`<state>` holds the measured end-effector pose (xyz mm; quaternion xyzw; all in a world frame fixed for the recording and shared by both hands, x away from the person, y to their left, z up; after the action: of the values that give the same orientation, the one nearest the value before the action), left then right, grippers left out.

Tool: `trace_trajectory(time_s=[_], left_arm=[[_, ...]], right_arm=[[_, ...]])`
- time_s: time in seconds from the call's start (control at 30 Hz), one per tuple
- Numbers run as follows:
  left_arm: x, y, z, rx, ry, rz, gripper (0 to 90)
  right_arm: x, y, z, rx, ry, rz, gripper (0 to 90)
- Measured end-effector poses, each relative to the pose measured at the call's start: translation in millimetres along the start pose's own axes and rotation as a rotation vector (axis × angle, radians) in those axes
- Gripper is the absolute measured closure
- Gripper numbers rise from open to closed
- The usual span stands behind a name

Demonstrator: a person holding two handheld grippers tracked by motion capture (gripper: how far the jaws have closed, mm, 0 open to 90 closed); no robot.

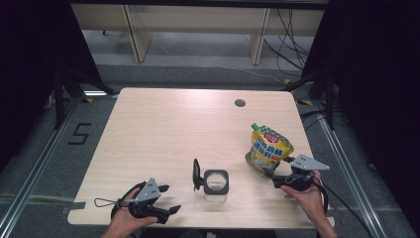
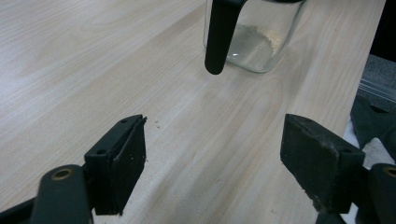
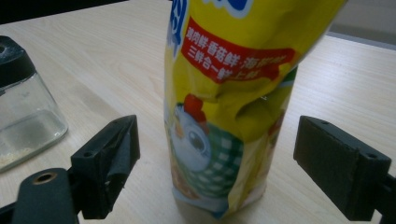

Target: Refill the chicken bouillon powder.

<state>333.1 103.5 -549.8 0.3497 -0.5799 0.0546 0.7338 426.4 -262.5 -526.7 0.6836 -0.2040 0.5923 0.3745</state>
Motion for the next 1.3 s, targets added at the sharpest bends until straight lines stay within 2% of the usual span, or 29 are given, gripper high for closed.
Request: trace_trajectory(time_s=[0.03, 0.07, 0.1, 0.13, 0.2, 0.27, 0.3, 0.33, 0.4, 0.43, 0.47, 0.5, 0.53, 0.6, 0.63, 0.67, 0.7, 0.73, 0.8, 0.83, 0.87, 0.93, 1.0, 1.07, 1.1, 1.17, 1.2, 1.23, 1.3], left_arm=[[-0.1, 0.1, -0.8, 0.003, -0.009, -0.003, 22.2], [1.0, -0.6, 0.5, -0.002, -0.006, 0.010, 22.4], [1.8, 0.1, -0.7, 0.003, -0.031, 0.011, 22.5], [1.6, 0.5, 1.2, -0.003, -0.007, 0.009, 22.6], [1.9, 2.3, -1.6, -0.009, -0.052, -0.005, 22.7], [1.4, 2.1, 0.1, -0.010, -0.029, -0.005, 22.7], [1.8, 0.6, -0.8, -0.007, -0.044, 0.009, 22.8], [0.4, 0.0, 0.9, -0.009, -0.019, 0.003, 22.8], [-0.1, -0.7, 1.0, -0.004, -0.022, -0.001, 22.9], [-0.6, -0.9, 0.4, -0.002, -0.036, -0.008, 22.9], [0.1, -2.2, 3.1, -0.006, -0.009, 0.010, 22.9], [0.1, -3.0, 2.8, -0.007, -0.012, 0.013, 22.9], [0.0, -2.7, 3.0, -0.008, -0.010, 0.010, 22.9], [0.7, -0.9, 1.0, -0.010, -0.043, 0.003, 23.0], [0.4, 0.1, 1.4, -0.020, -0.039, -0.007, 22.9], [0.1, 0.4, 0.9, -0.014, -0.039, -0.011, 23.0], [0.5, 0.0, 0.6, -0.016, -0.048, -0.007, 23.0], [0.5, -0.1, 0.9, -0.016, -0.047, -0.007, 23.0], [0.8, -1.3, 1.7, -0.013, -0.042, 0.004, 23.0], [0.6, -2.4, 2.3, -0.012, -0.033, 0.011, 23.0], [0.5, -3.2, 4.0, -0.014, -0.004, 0.011, 23.0], [0.0, -2.5, 3.8, -0.011, -0.011, -0.003, 23.0], [-0.1, -2.5, 3.8, -0.012, -0.010, -0.003, 23.0], [0.5, -3.9, 4.2, -0.013, -0.005, 0.021, 23.0], [0.0, -2.5, 3.8, -0.013, -0.011, 0.011, 23.0], [0.3, -2.1, 2.8, -0.011, -0.018, 0.007, 23.0], [0.3, -2.8, 3.5, -0.016, -0.011, 0.011, 23.0], [-1.6, -1.0, 0.9, -0.017, -0.041, -0.021, 23.0], [-0.5, -2.4, 4.8, -0.025, -0.006, -0.004, 23.0]], right_arm=[[-0.8, -1.5, -1.2, -0.004, -0.028, -0.002, 15.4], [-1.4, -4.1, -0.3, -0.001, -0.026, -0.001, 15.4], [-0.9, -5.9, 1.5, -0.001, -0.009, 0.009, 15.4], [-1.6, -6.7, 0.0, -0.003, -0.025, 0.005, 15.4], [-2.1, -8.0, 1.3, -0.008, -0.017, 0.005, 15.5], [-3.2, -10.8, 1.2, 0.010, -0.037, 0.008, 15.5], [-2.8, -12.1, 2.3, 0.010, -0.036, 0.018, 15.5], [-1.4, -14.3, 4.0, 0.017, -0.005, 0.038, 15.5], [-1.4, -15.1, 0.8, 0.014, -0.049, 0.034, 15.6], [-1.1, -16.4, 2.8, 0.011, -0.034, 0.044, 15.6], [-1.1, -17.1, 3.3, 0.012, -0.047, 0.046, 15.7], [-1.3, -18.4, 5.8, 0.012, -0.021, 0.049, 15.8], [-2.6, -18.9, 4.8, 0.008, -0.040, 0.040, 15.8], [-4.1, -20.2, 4.8, 0.004, -0.034, 0.035, 16.0], [-4.1, -20.1, 3.8, 0.002, -0.040, 0.036, 16.3], [-3.2, -20.7, 5.3, -0.003, -0.012, 0.046, 16.3], [-3.9, -19.7, 2.6, -0.003, -0.043, 0.032, 16.3], [-4.0, -20.9, 4.0, -0.001, -0.025, 0.038, 16.3], [-4.9, -21.2, 2.0, -0.004, -0.038, 0.031, 16.3], [-4.5, -22.4, 2.3, 0.004, -0.016, 0.040, 16.3], [-5.7, -22.1, 0.4, 0.004, -0.029, 0.025, 16.5], [-7.7, -24.4, -0.6, 0.010, -0.025, 0.018, 16.5], [-6.9, -28.3, -0.7, 0.009, -0.017, 0.039, 17.8], [-5.8, -30.1, -1.1, 0.017, -0.046, 0.043, 17.8], [-4.9, -31.5, -0.8, 0.012, -0.061, 0.054, 17.8], [-3.0, -35.4, 4.1, 0.014, -0.023, 0.085, 17.8], [-3.3, -36.6, 3.1, 0.020, -0.045, 0.088, 17.9], [-3.5, -35.9, 1.8, 0.013, -0.067, 0.077, 17.6], [-1.1, -39.9, 4.7, 0.025, -0.043, 0.111, 17.9]])
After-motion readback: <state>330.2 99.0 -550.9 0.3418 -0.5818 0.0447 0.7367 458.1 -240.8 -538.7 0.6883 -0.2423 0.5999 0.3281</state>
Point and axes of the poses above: each handheld gripper's, and its own axes: y roughly backward along the jaws, x roughly out of its top, z roughly to its right, the point moved 8 cm from there along -y, roughly forward along the jaws, and after that the axes turned 8 degrees about z, right-handed, at the moved point
